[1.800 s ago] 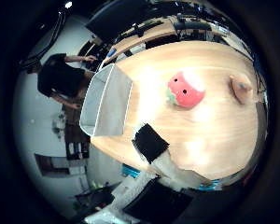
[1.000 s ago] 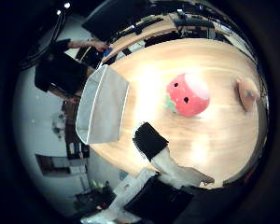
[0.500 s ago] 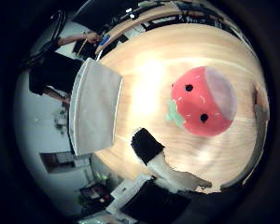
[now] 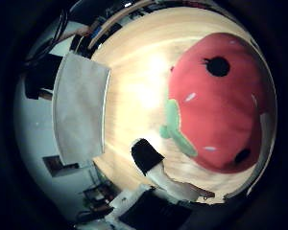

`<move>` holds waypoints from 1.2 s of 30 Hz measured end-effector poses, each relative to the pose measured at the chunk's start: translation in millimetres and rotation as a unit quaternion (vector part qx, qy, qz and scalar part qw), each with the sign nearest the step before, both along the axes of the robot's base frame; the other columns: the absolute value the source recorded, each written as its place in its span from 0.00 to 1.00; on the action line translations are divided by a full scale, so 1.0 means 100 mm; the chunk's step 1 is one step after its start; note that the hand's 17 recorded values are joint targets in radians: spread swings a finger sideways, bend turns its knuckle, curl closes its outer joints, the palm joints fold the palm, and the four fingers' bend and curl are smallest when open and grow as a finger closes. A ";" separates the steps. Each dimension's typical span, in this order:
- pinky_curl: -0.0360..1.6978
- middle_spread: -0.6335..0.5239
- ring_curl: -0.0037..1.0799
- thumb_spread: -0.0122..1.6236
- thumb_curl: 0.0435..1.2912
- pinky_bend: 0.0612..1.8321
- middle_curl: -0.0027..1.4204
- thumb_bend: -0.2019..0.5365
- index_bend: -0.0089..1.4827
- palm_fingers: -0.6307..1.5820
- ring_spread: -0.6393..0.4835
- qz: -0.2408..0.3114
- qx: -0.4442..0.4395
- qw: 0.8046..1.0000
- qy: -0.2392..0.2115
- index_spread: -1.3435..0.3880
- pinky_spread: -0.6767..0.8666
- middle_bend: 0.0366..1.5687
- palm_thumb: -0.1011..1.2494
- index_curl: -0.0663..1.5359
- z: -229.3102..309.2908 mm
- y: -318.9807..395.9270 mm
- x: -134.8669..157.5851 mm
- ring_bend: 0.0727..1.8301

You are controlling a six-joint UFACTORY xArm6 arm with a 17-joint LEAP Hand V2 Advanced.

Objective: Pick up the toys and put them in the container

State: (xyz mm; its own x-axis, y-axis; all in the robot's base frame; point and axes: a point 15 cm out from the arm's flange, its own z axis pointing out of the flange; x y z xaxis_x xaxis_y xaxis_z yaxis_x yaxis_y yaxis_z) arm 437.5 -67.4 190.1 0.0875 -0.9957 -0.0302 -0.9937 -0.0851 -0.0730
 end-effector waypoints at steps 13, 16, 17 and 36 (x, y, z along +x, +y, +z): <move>0.30 0.33 0.41 0.60 0.20 0.69 0.31 0.24 0.09 0.67 0.27 -0.016 0.004 0.999 0.028 0.50 0.22 0.26 0.21 0.11 -0.34 -0.20 0.01 0.61; 0.31 0.30 0.42 0.61 0.20 0.69 0.35 0.25 0.12 0.75 0.26 -0.018 0.005 0.999 0.028 0.50 0.20 0.33 0.23 0.12 -0.35 -0.21 0.01 0.62; 0.30 0.29 0.42 0.62 0.20 0.68 0.37 0.26 0.16 0.81 0.27 -0.018 0.005 0.999 0.026 0.49 0.20 0.38 0.25 0.13 -0.34 -0.23 0.01 0.61; 0.34 0.35 0.50 0.75 0.21 0.66 0.48 0.32 0.67 0.88 0.37 -0.028 0.000 0.999 -0.024 0.58 0.23 0.73 0.55 0.39 0.26 -0.27 0.13 0.71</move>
State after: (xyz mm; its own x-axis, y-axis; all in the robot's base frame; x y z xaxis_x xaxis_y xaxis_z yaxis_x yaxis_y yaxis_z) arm 450.4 -94.4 216.1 0.0339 -0.9991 -0.0263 -0.9923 -0.0305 -0.1201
